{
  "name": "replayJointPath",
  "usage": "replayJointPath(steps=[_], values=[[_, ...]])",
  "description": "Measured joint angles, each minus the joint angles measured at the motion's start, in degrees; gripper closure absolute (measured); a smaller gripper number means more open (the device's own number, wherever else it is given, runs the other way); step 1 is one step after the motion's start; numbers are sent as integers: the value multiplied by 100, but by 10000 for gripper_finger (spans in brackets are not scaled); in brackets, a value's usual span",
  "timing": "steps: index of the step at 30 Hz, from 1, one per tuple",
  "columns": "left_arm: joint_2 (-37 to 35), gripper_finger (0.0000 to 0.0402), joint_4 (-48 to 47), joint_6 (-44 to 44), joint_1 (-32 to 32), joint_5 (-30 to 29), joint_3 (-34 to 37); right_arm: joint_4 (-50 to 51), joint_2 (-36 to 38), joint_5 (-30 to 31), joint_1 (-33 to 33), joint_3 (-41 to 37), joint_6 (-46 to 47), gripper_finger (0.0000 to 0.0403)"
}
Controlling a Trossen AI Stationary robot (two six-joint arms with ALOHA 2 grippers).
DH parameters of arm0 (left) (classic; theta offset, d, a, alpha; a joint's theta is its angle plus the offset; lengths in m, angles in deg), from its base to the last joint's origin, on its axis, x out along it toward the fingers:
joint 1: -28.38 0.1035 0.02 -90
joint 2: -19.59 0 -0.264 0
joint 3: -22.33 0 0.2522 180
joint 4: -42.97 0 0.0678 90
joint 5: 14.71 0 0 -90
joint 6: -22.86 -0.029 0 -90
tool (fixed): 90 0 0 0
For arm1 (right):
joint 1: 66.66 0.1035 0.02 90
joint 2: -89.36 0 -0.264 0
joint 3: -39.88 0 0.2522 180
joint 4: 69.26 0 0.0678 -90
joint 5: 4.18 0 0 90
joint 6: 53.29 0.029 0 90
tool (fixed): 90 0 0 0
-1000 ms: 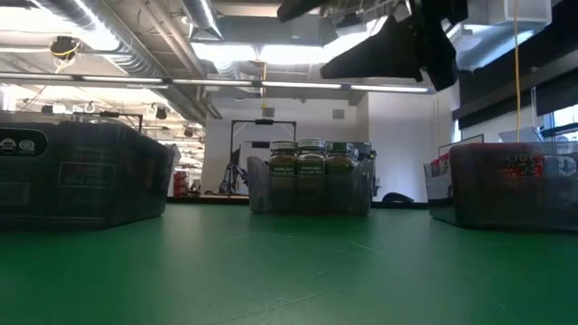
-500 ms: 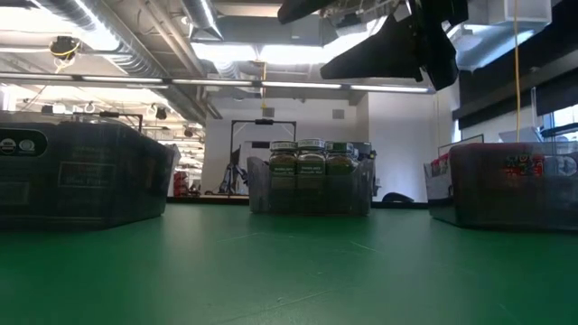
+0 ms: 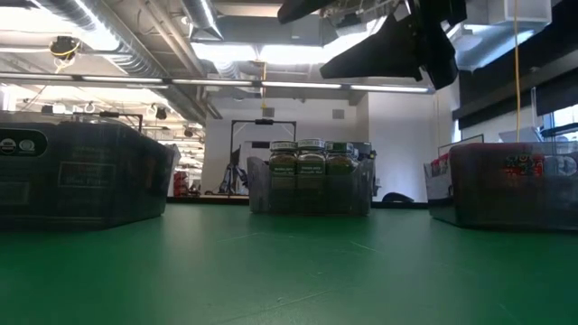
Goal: Sort spices by type
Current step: Put the red seasoning can into the right black bin
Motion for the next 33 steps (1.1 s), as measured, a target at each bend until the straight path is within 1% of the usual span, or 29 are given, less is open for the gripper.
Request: replayJointPath(steps=[3,6,10,14,19,24,33], values=[[-6,151,15,-139,-104,89,-175,-1,2,0,-2,0,2,91],[-4,155,7,-214,-339,161,-178,14,2,0,-2,0,0,91],[109,188,109,-353,-644,191,-70,18,2,-2,-2,0,2,91],[238,226,-11,-650,-671,244,0,22,2,0,-2,0,2,91],[384,254,-111,-1131,-677,313,-21,3,4,0,-2,0,8,91],[387,266,-131,-1477,-631,73,-17,0,4,0,-2,0,22,91],[391,269,-362,-1839,-417,-313,-22,-2,4,0,-2,0,25,91]])
